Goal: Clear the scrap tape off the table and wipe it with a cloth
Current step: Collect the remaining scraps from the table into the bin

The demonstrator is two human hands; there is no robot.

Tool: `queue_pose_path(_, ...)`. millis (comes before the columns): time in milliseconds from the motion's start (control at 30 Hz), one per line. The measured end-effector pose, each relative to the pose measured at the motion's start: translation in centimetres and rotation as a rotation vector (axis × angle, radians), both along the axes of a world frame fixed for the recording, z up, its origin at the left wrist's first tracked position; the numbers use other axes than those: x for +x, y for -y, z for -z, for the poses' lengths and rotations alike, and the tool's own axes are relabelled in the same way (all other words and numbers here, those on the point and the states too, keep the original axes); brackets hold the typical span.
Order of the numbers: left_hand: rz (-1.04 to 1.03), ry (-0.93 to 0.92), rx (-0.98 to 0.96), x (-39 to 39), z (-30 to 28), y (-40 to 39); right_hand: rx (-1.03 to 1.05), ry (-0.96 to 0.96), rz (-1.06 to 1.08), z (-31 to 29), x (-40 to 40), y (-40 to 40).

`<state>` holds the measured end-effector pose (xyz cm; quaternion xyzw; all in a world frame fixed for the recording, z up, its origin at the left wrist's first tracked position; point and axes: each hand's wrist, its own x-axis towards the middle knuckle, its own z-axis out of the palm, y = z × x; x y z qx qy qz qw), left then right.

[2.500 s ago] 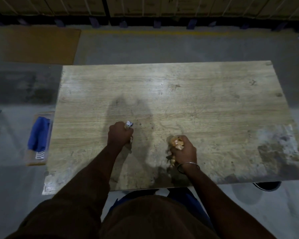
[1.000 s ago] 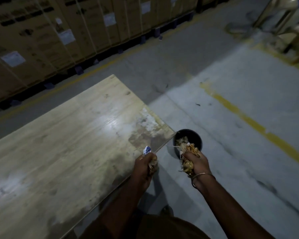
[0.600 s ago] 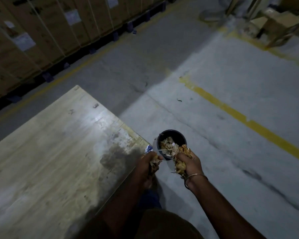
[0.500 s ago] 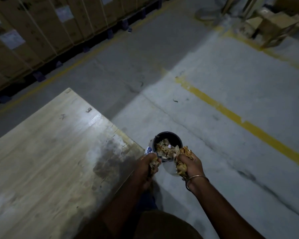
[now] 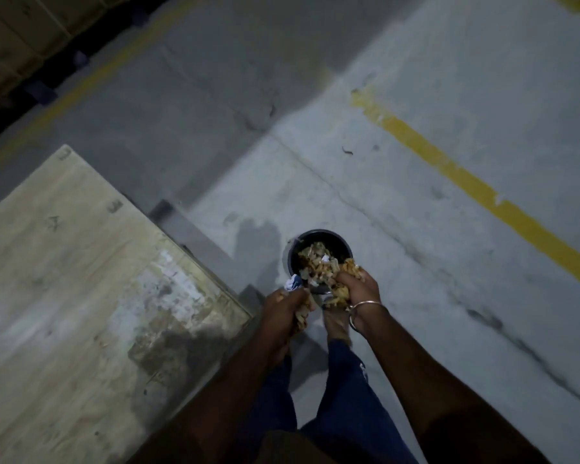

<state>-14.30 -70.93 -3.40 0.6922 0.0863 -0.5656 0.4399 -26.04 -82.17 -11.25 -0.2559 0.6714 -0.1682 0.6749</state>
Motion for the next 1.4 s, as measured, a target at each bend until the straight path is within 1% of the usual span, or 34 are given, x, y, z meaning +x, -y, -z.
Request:
queue_pose_path(200,-0.269,-0.069,0.039,-2.0,7.9,4.7,0.137,-0.101,-0.114,11.5,0.3,4.9)
queue_pose_path(333,-0.404,-0.035,0.094,-2.0,15.5,7.4,0.238,-0.069,-0.072,27.1,0.3,6.7)
queue_pose_path(367,-0.415,-0.027,0.111,-1.9,17.5,7.9,0.252,-0.051,-0.046,29.8,0.7,6.9)
queue_pose_path(400,-0.421,-0.020,0.128,-1.7,19.5,8.3,0.264,-0.035,-0.023,30.9,1.5,7.1)
queue_pose_path(433,-0.426,-0.014,0.141,-1.5,21.4,8.6,0.266,-0.026,-0.005,31.5,2.3,7.4)
queue_pose_path(467,-0.434,-0.010,0.154,-1.3,22.9,8.7,0.253,-0.024,0.015,29.2,3.8,7.8)
queue_pose_path(500,-0.450,-0.004,0.175,-1.1,24.5,8.9,0.255,-0.019,0.023,28.8,4.6,8.3)
queue_pose_path(600,-0.487,0.030,0.229,-0.9,27.8,8.9,0.282,-0.016,0.008,30.3,5.8,9.3)
queue_pose_path(700,-0.486,0.067,0.263,-0.8,29.7,9.0,0.331,-0.015,-0.108,32.2,5.7,9.8)
queue_pose_path(767,-0.474,0.082,0.279,-1.1,30.3,9.2,0.333,-0.052,-0.159,33.5,5.2,10.1)
queue_pose_path(833,-0.462,0.099,0.291,-1.4,30.8,9.4,0.295,-0.091,-0.221,31.5,5.3,10.6)
queue_pose_path(900,-0.439,0.117,0.310,-1.8,31.2,10.0,0.286,-0.082,-0.266,28.8,5.3,11.3)
queue_pose_path(1000,-0.480,0.118,0.301,-2.2,32.4,12.6,0.313,-0.040,-0.273,27.9,4.3,11.9)
queue_pose_path(1033,-0.494,0.110,0.300,-2.2,33.2,13.8,0.281,-0.039,-0.285,27.7,4.0,12.0)
queue_pose_path(1100,-0.483,0.094,0.309,-1.5,34.4,16.0,0.117,-0.096,-0.392,27.9,4.1,12.0)
queue_pose_path(1167,-0.474,-0.016,0.277,-0.6,35.2,17.7,-0.105,-0.174,-0.571,28.1,4.1,12.0)
queue_pose_path(1233,-0.456,-0.110,0.275,0.4,36.3,18.3,-0.302,-0.237,-0.693,28.2,4.4,12.2)
queue_pose_path(1300,-0.408,-0.112,0.290,1.3,37.1,17.8,-0.473,-0.311,-0.763,28.4,4.9,12.8)
queue_pose_path(1400,-0.332,-0.011,0.348,2.5,39.7,15.0,-0.587,-0.386,-0.887,30.1,6.5,13.6)
